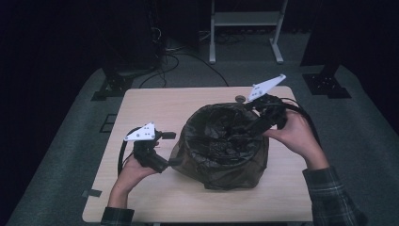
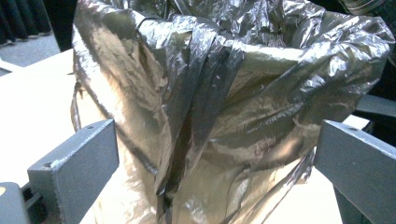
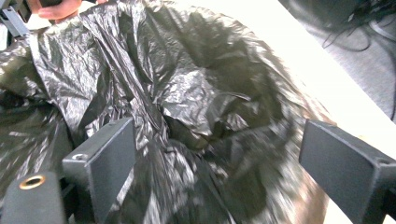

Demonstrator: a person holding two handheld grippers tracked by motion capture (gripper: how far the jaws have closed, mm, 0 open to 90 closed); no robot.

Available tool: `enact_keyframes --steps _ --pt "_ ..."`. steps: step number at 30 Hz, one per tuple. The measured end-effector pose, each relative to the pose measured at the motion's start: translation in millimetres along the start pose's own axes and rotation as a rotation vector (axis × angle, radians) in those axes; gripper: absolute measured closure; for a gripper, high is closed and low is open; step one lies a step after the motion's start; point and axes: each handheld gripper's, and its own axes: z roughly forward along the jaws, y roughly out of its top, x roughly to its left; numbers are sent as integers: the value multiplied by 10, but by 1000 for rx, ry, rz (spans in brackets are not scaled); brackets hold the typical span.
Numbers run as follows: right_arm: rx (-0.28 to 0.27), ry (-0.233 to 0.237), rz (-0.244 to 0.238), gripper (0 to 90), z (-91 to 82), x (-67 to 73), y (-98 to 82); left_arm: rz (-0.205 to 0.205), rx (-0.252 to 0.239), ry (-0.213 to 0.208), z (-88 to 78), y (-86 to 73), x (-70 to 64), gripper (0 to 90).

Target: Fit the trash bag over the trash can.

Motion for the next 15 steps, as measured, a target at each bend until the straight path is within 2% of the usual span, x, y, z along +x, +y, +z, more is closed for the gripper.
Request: enact_keyframes --steps 3,7,9,15 --pt "-47 -18 21 99 -148 -19 -153 3 6 14 -63 -1 -10 0" --pt "-76 -39 54 99 -284 -22 -359 1 25 25 -125 -16 -27 0" --pt "-93 -49 66 99 -329 -29 -453 2 22 40 -161 -24 -42 0" --pt "-135 -78 102 99 -445 -15 -790 -4 57 65 -271 -97 -100 0"
